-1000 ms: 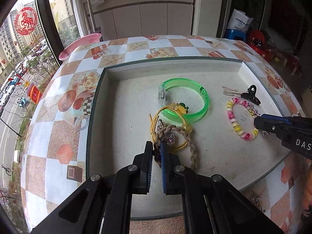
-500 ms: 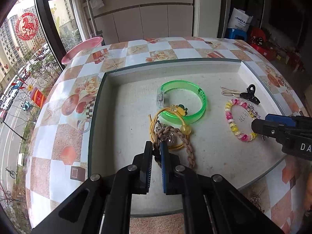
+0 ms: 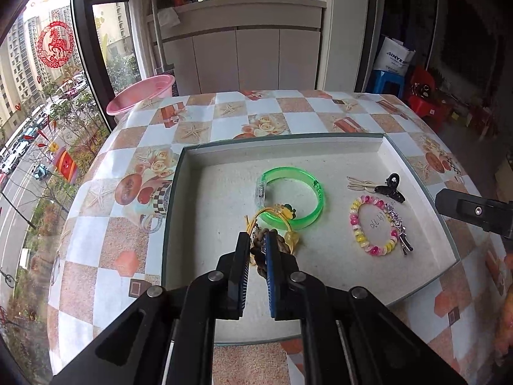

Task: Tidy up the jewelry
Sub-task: 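Open both tools to release the braided bracelet and star clip in the tray, then withdraw both tools from the tray toward the coil hair tie and heart charm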

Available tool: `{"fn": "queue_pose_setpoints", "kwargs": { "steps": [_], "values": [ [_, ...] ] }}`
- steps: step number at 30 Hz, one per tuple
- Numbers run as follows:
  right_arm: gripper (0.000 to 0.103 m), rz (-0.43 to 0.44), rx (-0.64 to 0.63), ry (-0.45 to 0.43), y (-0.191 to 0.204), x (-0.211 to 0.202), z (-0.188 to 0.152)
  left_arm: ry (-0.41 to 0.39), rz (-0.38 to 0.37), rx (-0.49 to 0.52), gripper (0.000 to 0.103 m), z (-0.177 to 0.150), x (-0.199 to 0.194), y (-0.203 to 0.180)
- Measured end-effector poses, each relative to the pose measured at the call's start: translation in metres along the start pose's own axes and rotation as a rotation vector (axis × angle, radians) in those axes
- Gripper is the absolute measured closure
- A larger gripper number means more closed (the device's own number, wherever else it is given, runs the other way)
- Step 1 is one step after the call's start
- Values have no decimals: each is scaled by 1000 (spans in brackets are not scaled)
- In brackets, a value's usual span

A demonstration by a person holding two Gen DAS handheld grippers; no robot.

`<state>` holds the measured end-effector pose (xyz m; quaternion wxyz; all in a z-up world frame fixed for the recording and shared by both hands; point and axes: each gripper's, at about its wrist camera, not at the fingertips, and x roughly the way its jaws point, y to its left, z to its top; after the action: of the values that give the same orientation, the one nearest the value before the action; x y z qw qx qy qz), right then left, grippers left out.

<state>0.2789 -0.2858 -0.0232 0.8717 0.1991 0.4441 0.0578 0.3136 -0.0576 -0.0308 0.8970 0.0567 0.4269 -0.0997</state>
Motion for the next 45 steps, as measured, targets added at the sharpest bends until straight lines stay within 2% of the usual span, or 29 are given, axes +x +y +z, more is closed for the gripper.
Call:
{"fn": "queue_pose_setpoints", "kwargs": {
  "steps": [1,2,3,10,12,19,30,45],
  "values": [
    [22,2,8,-2,-2,-3,0,-4,5,-6,10,0,-3,1],
    [21,-1,12,-3,-3,-6,-1,-29,20,-20,0,-2,-11,2],
    [20,-7,14,-3,-4,-9,-2,-57,27,-19,0,-4,-19,1],
    [19,-34,10,-2,-5,-24,-13,-60,27,-9,0,-7,-45,1],
    [0,-35,3,-5,-4,-29,-18,-58,23,-10,0,-9,-52,1],
    [0,-44,-15,-73,3,-57,-31,-72,18,-3,0,-18,-72,0],
    [0,-65,-58,-11,17,-86,-61,-46,7,-6,0,-50,-100,-2],
    [0,-96,-77,60,7,-110,-122,47,-27,7,0,-121,-112,-21]
  ]
}}
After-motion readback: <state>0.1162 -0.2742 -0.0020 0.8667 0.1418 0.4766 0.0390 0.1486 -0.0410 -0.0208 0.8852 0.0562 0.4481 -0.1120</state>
